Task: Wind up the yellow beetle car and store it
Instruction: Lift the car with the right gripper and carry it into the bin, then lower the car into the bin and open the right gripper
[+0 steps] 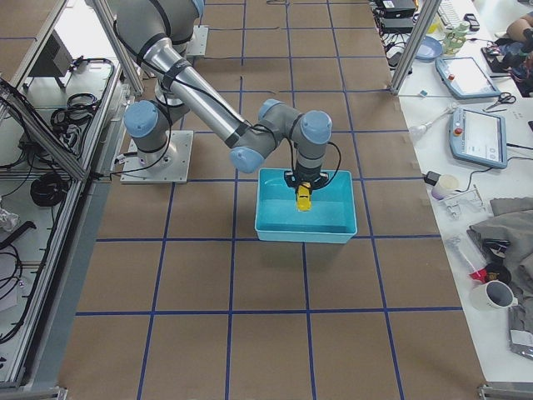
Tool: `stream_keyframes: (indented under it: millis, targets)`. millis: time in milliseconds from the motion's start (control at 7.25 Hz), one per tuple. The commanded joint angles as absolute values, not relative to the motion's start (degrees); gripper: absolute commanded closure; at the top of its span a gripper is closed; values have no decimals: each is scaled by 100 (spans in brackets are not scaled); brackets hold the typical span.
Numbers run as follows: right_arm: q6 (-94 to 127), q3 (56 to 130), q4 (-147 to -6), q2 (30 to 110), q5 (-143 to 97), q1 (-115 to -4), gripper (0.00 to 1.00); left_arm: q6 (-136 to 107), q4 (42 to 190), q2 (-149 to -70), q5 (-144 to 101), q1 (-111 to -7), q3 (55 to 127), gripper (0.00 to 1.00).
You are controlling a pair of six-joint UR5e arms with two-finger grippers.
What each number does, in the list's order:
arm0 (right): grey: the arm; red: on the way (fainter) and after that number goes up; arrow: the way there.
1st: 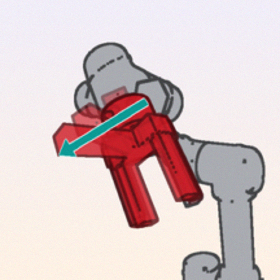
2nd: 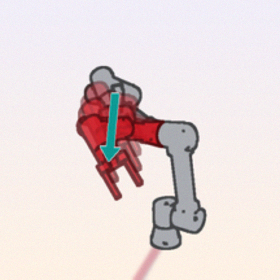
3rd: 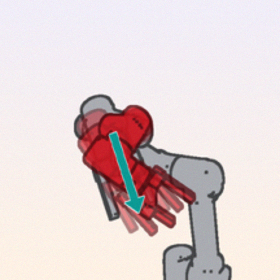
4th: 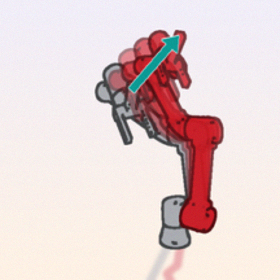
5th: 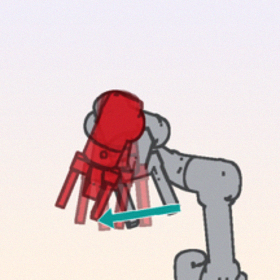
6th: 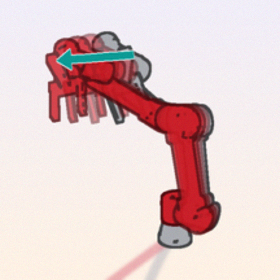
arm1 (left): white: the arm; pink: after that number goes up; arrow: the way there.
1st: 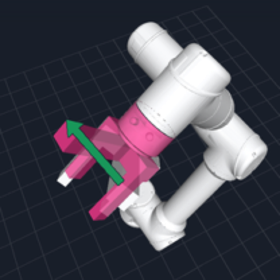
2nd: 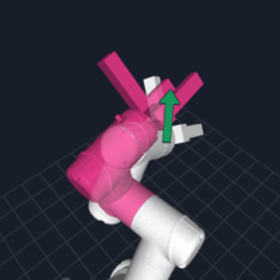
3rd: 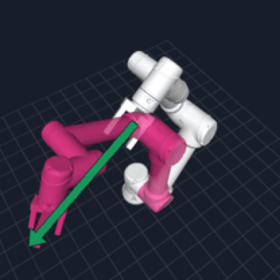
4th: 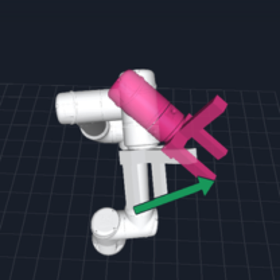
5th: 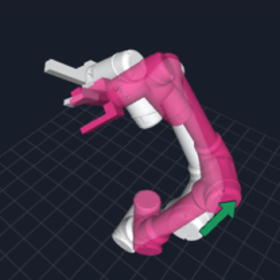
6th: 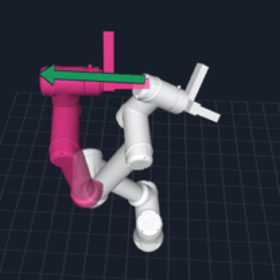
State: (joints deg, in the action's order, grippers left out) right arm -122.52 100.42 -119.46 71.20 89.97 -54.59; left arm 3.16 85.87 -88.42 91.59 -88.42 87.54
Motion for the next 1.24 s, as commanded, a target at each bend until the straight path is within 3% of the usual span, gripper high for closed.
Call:
stream_keyframes:
  millis: [0,552,828,966,1103]
  targets:
    - [-12305,10090,-12241,6734,9104,-5449,66,316,8587,-8842,9158,-8842,8754,0]
    - [-12270,10099,-12252,6504,9343,-5423,65,316,8587,-8842,9158,-8842,8745,0]
    - [-12261,10099,-12252,6504,9351,-5423,56,316,8587,-8842,9167,-8842,8745,0]
    - [-12261,10099,-12252,6504,9352,-5423,45,316,8587,-8842,9167,-8842,8754,0]
    - [-12278,10099,-12243,6513,9360,-5423,7,316,8587,-8842,9167,-8842,8745,0]
